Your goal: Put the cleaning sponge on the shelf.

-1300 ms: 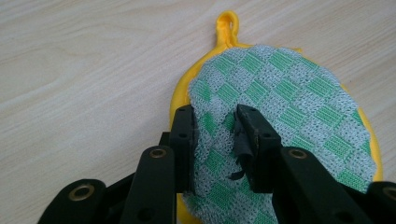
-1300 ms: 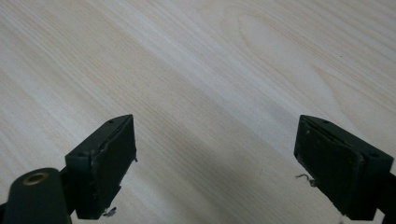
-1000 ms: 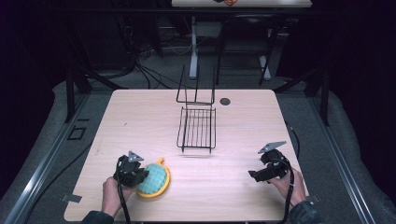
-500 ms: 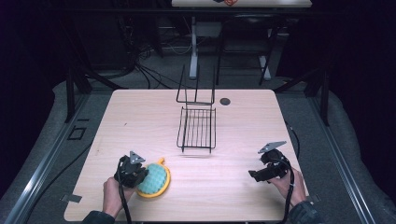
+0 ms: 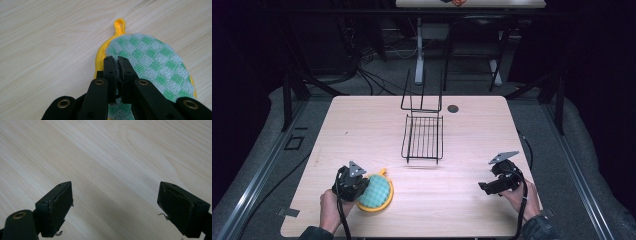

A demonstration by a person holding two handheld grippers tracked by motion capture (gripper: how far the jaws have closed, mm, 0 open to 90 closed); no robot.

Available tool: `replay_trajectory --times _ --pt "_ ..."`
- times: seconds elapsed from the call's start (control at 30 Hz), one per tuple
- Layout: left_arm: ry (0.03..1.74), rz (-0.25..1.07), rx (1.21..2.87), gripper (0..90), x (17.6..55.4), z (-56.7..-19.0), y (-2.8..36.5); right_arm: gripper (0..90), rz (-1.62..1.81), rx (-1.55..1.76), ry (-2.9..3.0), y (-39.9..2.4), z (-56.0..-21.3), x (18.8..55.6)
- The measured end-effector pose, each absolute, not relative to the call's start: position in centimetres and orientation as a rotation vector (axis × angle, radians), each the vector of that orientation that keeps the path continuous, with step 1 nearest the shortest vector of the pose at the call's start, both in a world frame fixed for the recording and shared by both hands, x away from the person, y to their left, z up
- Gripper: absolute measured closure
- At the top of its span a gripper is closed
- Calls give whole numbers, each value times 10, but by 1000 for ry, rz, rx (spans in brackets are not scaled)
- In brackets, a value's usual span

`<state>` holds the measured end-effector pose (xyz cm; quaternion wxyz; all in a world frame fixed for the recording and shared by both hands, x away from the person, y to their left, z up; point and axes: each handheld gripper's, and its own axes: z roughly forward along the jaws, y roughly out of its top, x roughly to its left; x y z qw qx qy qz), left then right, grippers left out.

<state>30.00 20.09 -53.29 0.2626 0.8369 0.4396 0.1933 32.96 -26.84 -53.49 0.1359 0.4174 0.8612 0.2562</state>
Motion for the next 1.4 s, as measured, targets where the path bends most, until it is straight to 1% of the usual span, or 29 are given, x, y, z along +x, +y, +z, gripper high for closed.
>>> replay_trajectory --times 0.67,0.9,1.4 --pt "1143 579 2216 870 291 -515 203 123 737 1205 2491 -268 -534 329" --pt "1101 601 2214 870 286 -506 201 124 735 1201 2490 -269 -533 329" --pt "1082 602 2171 869 284 -490 200 123 731 1204 2487 -269 -533 329"
